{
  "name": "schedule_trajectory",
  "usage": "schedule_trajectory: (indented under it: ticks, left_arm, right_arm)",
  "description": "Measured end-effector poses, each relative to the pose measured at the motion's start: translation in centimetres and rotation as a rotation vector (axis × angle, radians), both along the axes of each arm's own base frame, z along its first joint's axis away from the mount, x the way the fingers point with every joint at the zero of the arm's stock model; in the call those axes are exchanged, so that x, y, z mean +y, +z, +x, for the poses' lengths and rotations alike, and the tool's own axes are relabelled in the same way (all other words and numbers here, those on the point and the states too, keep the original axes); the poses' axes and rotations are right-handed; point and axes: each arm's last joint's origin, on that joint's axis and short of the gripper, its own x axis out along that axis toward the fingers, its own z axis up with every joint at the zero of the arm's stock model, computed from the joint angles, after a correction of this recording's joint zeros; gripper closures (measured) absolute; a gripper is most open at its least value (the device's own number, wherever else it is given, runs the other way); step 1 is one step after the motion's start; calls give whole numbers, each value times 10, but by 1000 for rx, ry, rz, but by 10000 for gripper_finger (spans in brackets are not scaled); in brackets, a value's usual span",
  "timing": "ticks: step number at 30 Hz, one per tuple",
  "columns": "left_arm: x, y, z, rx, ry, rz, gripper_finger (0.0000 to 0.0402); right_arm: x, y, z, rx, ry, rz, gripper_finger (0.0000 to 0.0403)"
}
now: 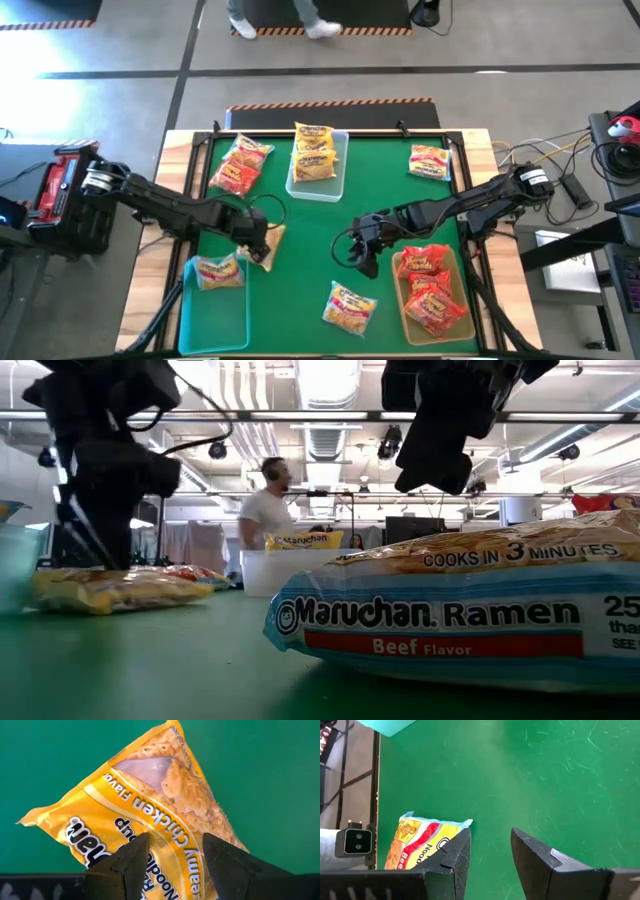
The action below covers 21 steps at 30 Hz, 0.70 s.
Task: Sort Maruchan noodles
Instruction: Put the yellow noodle pack into the transparent bin
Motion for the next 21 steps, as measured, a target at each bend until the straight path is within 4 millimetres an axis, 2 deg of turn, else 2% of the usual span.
schedule_trajectory:
  ticks: [3,7,10,13,18,21]
  left_arm:
    - [-3,2,15,-68,-155,42,228]
    - [-8,8,30,-64,-386,125,228]
    - [-12,19,35,-18,-443,143,232]
    - [-16,23,32,64,-312,101,237]
    - [-23,23,34,54,180,-73,242]
    - [-28,17,38,64,297,-102,242]
  right_arm:
    - [0,0,0,-4,12,-11,273]
    - [0,0,0,-7,15,-17,273]
    - [0,0,0,-9,17,-20,273]
    - [0,0,0,-9,8,-23,273]
    - [-1,0,0,-10,-6,-27,273]
    - [-1,0,1,-13,-16,-36,273]
